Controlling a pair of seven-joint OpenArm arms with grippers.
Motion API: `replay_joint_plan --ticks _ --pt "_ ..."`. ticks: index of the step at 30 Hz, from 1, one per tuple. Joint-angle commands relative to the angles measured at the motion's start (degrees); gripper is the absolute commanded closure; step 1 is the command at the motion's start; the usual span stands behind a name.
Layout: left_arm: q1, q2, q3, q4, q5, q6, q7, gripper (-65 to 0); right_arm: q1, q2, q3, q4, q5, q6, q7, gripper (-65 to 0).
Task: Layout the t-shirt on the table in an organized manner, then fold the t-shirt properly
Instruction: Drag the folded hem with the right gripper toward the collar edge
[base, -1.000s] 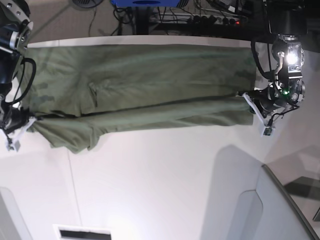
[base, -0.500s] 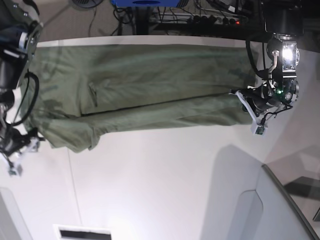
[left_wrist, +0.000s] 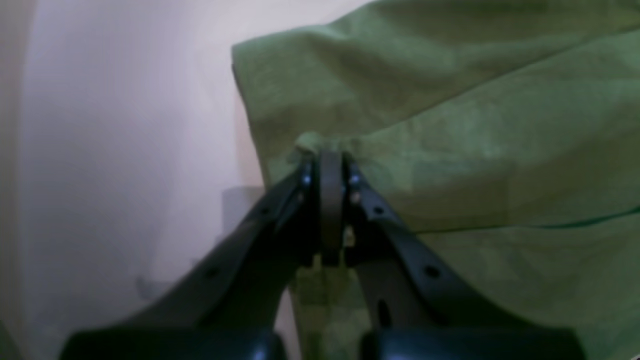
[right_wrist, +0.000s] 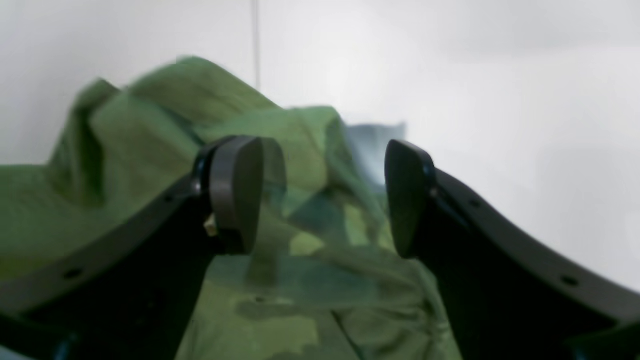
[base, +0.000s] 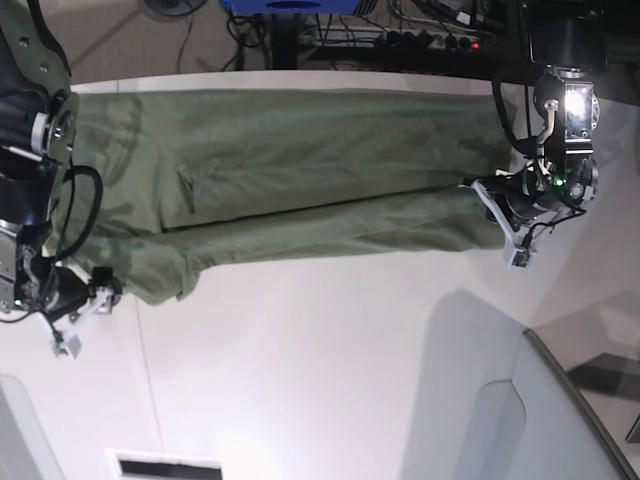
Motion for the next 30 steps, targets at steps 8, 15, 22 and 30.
replay_joint_plan --ticks 8,15,22,30 --pt "-0.94 -0.82 -0.32 0.88 -0.08 0.27 -0.82 0.0 1.64 0.63 0.19 0.67 0.39 0.01 0.59 -20.9" --pt "-0.85 -0.82 -0.32 0.88 -0.08 0.27 -0.82 0.0 1.55 0.63 0.37 0.67 0.39 -0.34 -0.47 -21.0" --pt "-0.85 -0.82 -0.32 0.88 -0.08 0.27 -0.82 0.0 0.76 0.63 0.19 0.67 0.39 -0.34 -0.2 -31.5" --pt "-0.76 -0.82 -0.32 0.88 -0.08 0.27 -0.82 0.0 0.15 0.63 0.19 0.67 0.56 0.01 -0.38 -0.8"
